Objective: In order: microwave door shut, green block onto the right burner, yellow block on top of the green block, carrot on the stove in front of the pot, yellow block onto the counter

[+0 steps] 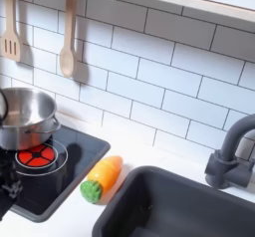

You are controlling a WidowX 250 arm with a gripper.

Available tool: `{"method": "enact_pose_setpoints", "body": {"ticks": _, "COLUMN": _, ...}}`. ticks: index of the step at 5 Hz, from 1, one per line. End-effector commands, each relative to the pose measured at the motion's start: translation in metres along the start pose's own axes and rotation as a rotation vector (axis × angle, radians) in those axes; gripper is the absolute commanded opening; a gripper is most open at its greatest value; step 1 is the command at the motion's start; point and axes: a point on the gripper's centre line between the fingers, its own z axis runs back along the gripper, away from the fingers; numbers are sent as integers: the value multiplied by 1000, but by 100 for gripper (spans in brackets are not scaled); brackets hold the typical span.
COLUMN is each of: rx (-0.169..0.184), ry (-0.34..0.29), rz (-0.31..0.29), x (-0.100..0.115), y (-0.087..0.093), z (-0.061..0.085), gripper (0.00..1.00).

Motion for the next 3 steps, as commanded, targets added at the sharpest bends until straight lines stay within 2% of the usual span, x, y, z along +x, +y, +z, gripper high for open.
{"method": "enact_pose_setpoints", "body": {"ticks": 1, "rx": -10, "ry": 18, "rz": -7, "x": -6, "y": 2, "z": -8, "gripper": 100}}
{"method": "enact_pose_setpoints", "body": {"ticks": 3, "rx": -4, "ry": 16, "rz": -5, "x": -7, "y": 3, "z": -8, "gripper": 100}}
